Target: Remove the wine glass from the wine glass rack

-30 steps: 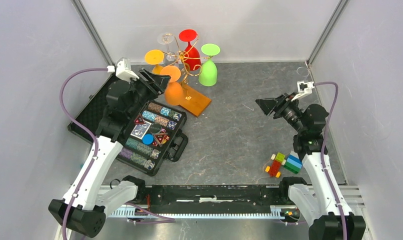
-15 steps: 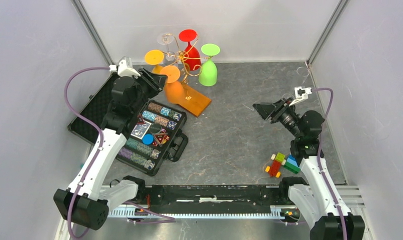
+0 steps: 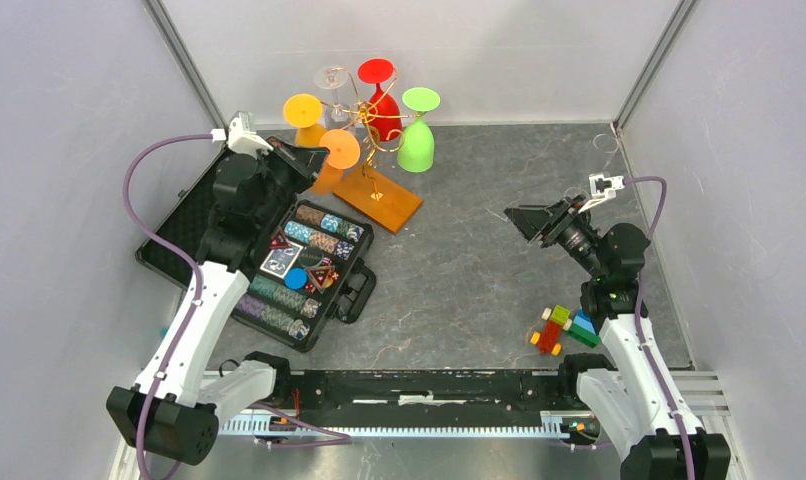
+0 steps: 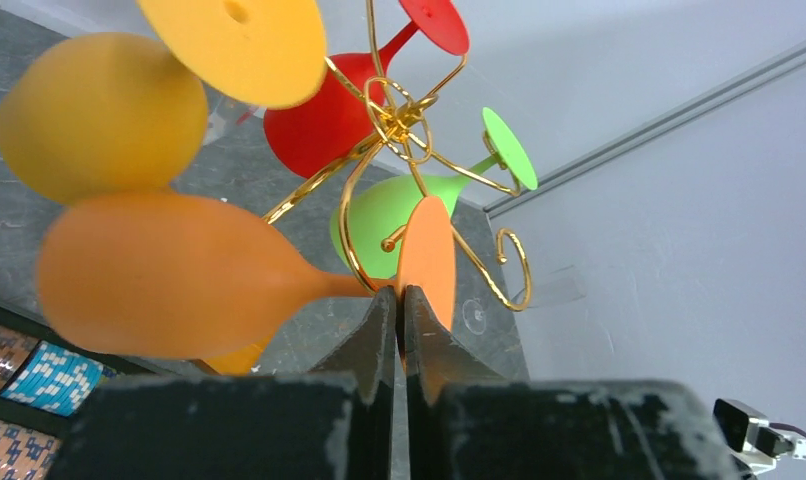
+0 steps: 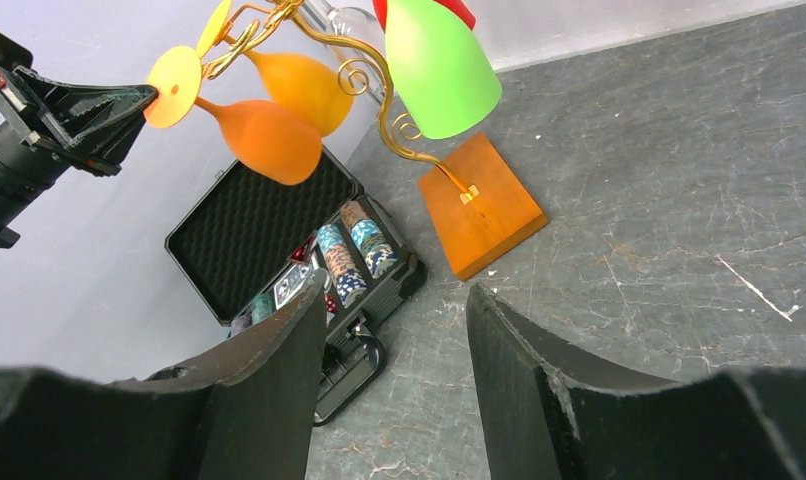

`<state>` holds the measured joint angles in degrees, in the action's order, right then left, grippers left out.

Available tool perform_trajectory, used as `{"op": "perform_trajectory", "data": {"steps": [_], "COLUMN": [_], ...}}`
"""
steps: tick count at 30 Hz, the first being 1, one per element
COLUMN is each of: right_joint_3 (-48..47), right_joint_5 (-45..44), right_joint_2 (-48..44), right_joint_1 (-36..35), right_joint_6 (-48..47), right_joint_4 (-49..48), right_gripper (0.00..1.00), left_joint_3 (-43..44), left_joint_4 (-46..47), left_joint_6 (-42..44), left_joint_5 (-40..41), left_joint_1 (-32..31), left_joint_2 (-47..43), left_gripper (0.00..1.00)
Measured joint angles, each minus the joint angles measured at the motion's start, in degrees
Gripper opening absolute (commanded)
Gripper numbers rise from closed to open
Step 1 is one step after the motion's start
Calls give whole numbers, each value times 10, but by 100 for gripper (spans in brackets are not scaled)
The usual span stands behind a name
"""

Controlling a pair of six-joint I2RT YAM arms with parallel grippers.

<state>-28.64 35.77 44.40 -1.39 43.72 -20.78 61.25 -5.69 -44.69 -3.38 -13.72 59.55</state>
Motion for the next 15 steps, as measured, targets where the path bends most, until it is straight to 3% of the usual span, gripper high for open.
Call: {"op": "perform_trajectory", "data": {"steps": [15], "right_joint_3": [3], "right_joint_5": [-3], "right_joint_2": [-17], "right_joint_1": [0], "right_joint_6": [11], "right_joint_4": [-2], "right_gripper": [58], "left_joint_3": [1], "left_joint_4": [46], "left_joint_6": [-80], "left_joint_5": [-17], "left_joint_1": [14], "left_joint_2": [-4], "left_gripper": [2]}}
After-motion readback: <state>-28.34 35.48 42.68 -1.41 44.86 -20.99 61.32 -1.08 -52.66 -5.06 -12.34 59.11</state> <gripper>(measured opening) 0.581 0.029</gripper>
